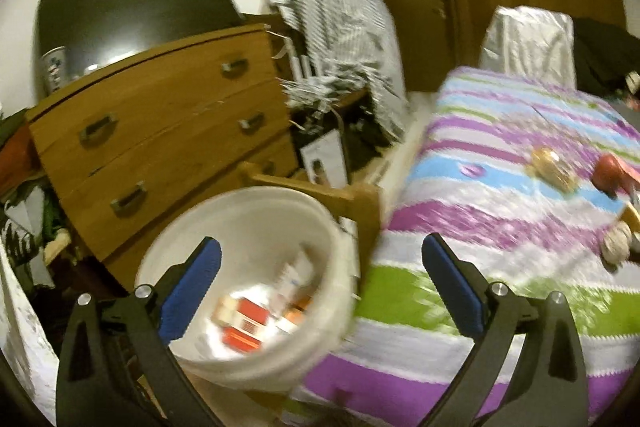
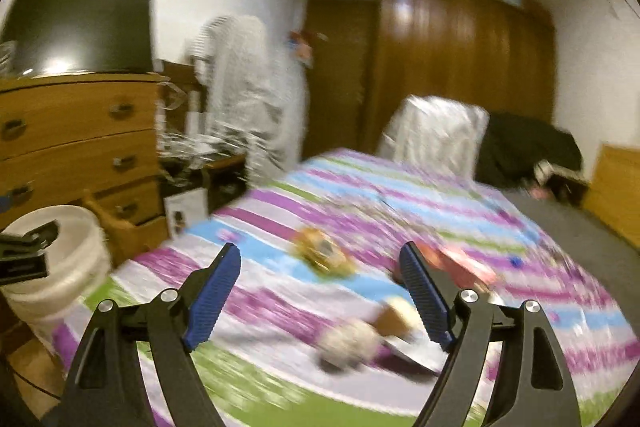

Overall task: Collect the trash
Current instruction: 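Move both open tools back toward the trash on the bed, then grasp white plastic bag with left tool while right tool grasps gold cigarette box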

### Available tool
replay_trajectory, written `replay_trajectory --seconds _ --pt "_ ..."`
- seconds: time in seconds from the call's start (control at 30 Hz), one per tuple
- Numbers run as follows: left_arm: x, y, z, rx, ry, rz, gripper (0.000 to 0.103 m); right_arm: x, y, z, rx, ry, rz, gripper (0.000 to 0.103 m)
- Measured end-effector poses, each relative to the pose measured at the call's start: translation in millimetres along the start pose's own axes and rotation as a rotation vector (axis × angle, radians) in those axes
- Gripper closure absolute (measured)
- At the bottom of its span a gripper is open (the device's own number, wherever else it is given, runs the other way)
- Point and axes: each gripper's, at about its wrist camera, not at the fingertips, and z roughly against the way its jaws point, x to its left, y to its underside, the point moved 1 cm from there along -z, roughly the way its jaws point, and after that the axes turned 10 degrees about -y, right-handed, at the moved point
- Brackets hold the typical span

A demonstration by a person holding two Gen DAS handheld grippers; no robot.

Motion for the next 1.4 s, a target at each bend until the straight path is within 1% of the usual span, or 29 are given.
replay_trajectory --seconds 0.1,0.2,0.23,0.33,0.37,0.43,0.47,0.57,0.6,0.63,0.67,0.7,0.73,0.77,0.8,0.83,0.9,0.97,1.0,1.07,1.13,1.23,1.3,1.4 --pt "-25.9 11.3 7.1 0.016 0.033 -0.038 0.006 -65.4 24.3 8.7 0.048 0.065 -0.111 0.021" --pt "-48.7 21.2 16.2 0.023 0.079 -0.072 0.006 -120.3 48.4 16.4 0.082 0.092 -0.227 0.021" --pt "-59.9 25.3 20.8 0.022 0.109 -0.093 0.006 -144.4 58.1 19.1 0.093 0.091 -0.291 0.021" --pt "-84.1 32.0 30.2 0.017 0.175 -0.140 0.006 -212.1 85.9 22.4 0.110 0.030 -0.511 0.021" --pt "-92.4 33.9 33.2 0.014 0.195 -0.158 0.006 -224.0 90.5 20.1 0.117 0.001 -0.556 0.021" --pt "-107.3 36.3 37.3 0.007 0.220 -0.191 0.006 -250.8 98.4 1.1 0.165 -0.080 -0.660 0.021" --pt "-113.0 37.4 38.4 0.007 0.226 -0.205 0.006 -261.5 100.4 -10.8 0.178 -0.101 -0.695 0.021" --pt "-124.9 40.3 39.8 0.017 0.231 -0.224 0.006 -286.5 99.2 -50.5 0.218 -0.139 -0.749 0.021" --pt "-127.0 40.8 39.1 0.022 0.231 -0.227 0.006 -296.4 101.4 -68.3 0.248 -0.168 -0.778 0.021" --pt "-129.7 42.2 36.8 0.032 0.226 -0.233 0.006 -299.2 101.7 -82.5 0.281 -0.178 -0.800 0.022" --pt "-130.6 41.9 35.4 0.039 0.223 -0.236 0.006 -306.1 104.7 -99.1 0.318 -0.164 -0.836 0.023" --pt "-131.1 41.8 33.4 0.046 0.220 -0.237 0.006 -309.9 105.8 -114.0 0.330 -0.167 -0.869 0.032" --pt "-131.4 41.9 31.4 0.054 0.218 -0.236 0.006 -316.0 110.3 -128.6 0.347 -0.217 -0.908 0.046" --pt "-131.0 41.8 29.9 0.060 0.217 -0.235 0.006 -317.2 110.9 -137.7 0.372 -0.239 -0.921 0.068" --pt "-130.7 41.7 29.0 0.065 0.216 -0.233 0.006 -313.9 112.3 -145.5 0.395 -0.282 -0.935 0.073" --pt "-130.6 41.8 27.7 0.072 0.217 -0.232 0.006 -306.4 110.9 -150.7 0.412 -0.334 -0.933 0.074" --pt "-132.0 42.8 24.1 0.091 0.222 -0.233 0.006 -281.1 98.9 -150.2 0.439 -0.377 -0.837 0.074" --pt "-132.3 45.1 23.1 0.101 0.223 -0.234 0.006 -242.4 76.6 -135.7 0.413 -0.425 -0.703 0.075" --pt "-132.2 46.1 22.8 0.105 0.224 -0.236 0.006 -223.6 66.4 -126.2 0.400 -0.472 -0.655 0.075" --pt "-131.6 48.3 23.7 0.108 0.228 -0.237 0.006 -192.0 50.1 -105.6 0.388 -0.520 -0.576 0.075" --pt "-131.1 49.6 24.7 0.111 0.235 -0.243 0.006 -174.7 36.8 -86.9 0.358 -0.531 -0.522 0.075" --pt "-127.2 50.6 29.5 0.106 0.253 -0.242 0.006 -177.9 21.1 -47.7 0.263 -0.566 -0.548 0.075" --pt "-125.2 50.9 32.5 0.103 0.279 -0.238 0.006 -195.6 18.3 -15.4 0.206 -0.534 -0.574 0.075" --pt "-127.2 49.2 38.7 0.102 0.323 -0.237 0.006 -217.1 22.5 23.7 0.166 -0.476 -0.612 0.074"
